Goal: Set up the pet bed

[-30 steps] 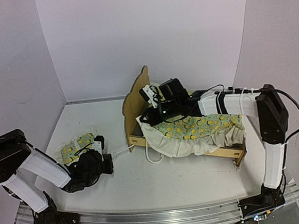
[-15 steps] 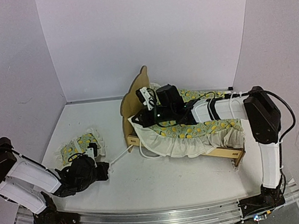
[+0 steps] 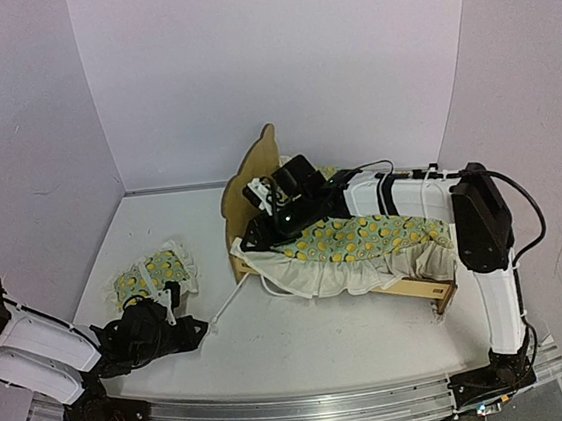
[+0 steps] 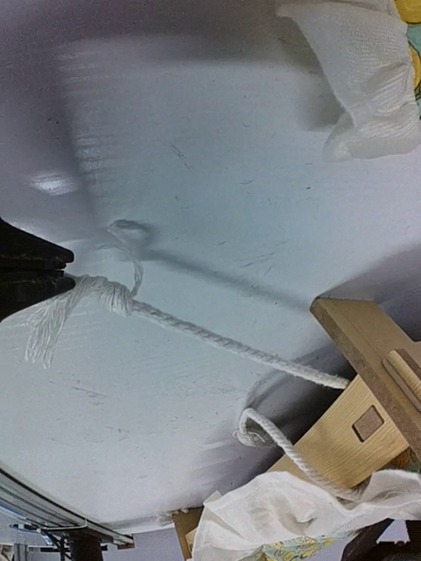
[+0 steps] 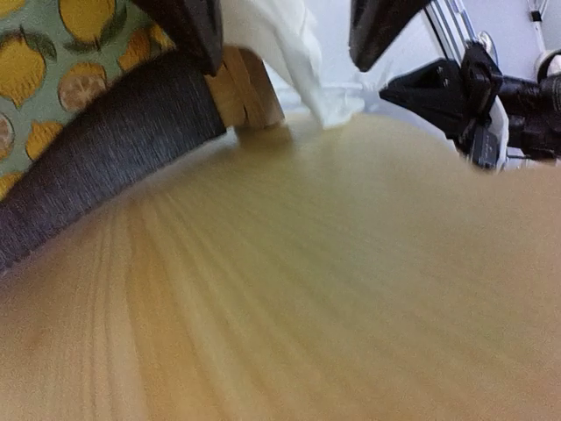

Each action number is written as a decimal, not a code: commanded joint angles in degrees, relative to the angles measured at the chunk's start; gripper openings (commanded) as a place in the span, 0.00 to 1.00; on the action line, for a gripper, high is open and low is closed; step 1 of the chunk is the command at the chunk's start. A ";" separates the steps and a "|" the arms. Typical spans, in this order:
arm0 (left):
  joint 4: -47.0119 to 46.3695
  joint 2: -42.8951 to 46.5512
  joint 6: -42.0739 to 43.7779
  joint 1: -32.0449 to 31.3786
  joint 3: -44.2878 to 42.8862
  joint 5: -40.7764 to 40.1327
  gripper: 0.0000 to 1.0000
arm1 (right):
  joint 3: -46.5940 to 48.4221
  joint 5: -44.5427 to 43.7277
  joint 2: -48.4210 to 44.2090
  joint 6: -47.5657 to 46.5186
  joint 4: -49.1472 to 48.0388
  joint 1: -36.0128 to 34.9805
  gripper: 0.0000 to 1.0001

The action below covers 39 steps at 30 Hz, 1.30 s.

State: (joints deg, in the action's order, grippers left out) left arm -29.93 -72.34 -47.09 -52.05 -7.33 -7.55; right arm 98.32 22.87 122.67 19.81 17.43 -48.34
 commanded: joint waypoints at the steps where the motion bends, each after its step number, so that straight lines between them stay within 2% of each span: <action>1: 0.77 0.51 0.09 0.28 -0.80 4.20 0.00 | 0.54 -3.81 -11.76 -6.41 19.71 -0.43 0.65; 5: 1.01 -0.83 2.48 0.37 -2.74 6.94 0.00 | -6.70 -11.51 -18.89 -11.17 24.63 -5.34 0.73; 7: 1.02 -0.13 2.24 0.37 -2.32 7.33 0.00 | -11.82 -12.77 -21.05 -11.30 22.05 -8.90 0.75; 9: 1.02 0.89 2.30 0.41 -2.16 7.33 0.00 | -16.61 -12.93 -21.36 -9.28 15.38 -11.62 0.73; 11: 1.06 2.03 3.24 0.46 -2.45 7.38 0.00 | -18.81 -15.53 -19.63 -8.91 10.33 -13.82 0.69; 16: 1.28 3.45 4.71 0.46 -3.61 10.78 0.00 | -16.62 -27.68 -10.24 -7.12 4.85 -14.36 0.57; 21: 1.46 2.97 4.99 0.43 -4.61 12.83 0.00 | -18.06 -36.64 -4.71 -3.12 -4.89 -14.35 0.57; 26: 1.46 -0.22 5.06 0.35 -6.03 16.31 0.00 | -20.67 -43.04 -0.61 -6.78 -15.55 -14.46 0.58; 32: 1.37 -2.15 5.14 0.37 -6.06 15.91 0.00 | -23.88 -46.79 1.32 -9.51 -25.24 -14.45 0.54; 34: 1.38 -2.57 5.39 0.37 -6.03 15.66 0.00 | -24.04 -45.72 2.14 -10.14 -27.58 -14.54 0.42; 36: 1.37 -3.13 5.70 0.31 -6.03 15.50 0.00 | -23.48 -43.60 0.71 -8.20 -26.76 -14.62 0.17; 38: 1.37 -4.02 5.95 0.37 -6.15 14.91 0.00 | -23.19 -37.33 -3.11 -4.42 -24.65 -14.67 0.02; 39: 1.37 -4.61 6.25 0.37 -6.35 14.54 0.00 | -22.93 -34.54 -5.16 -2.01 -23.19 -14.67 0.00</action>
State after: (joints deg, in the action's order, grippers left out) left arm -28.42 -75.31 -42.44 -51.79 -11.68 7.35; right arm 74.28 -18.96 124.22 12.16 -3.68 -62.78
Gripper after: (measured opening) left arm 0.005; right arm 0.056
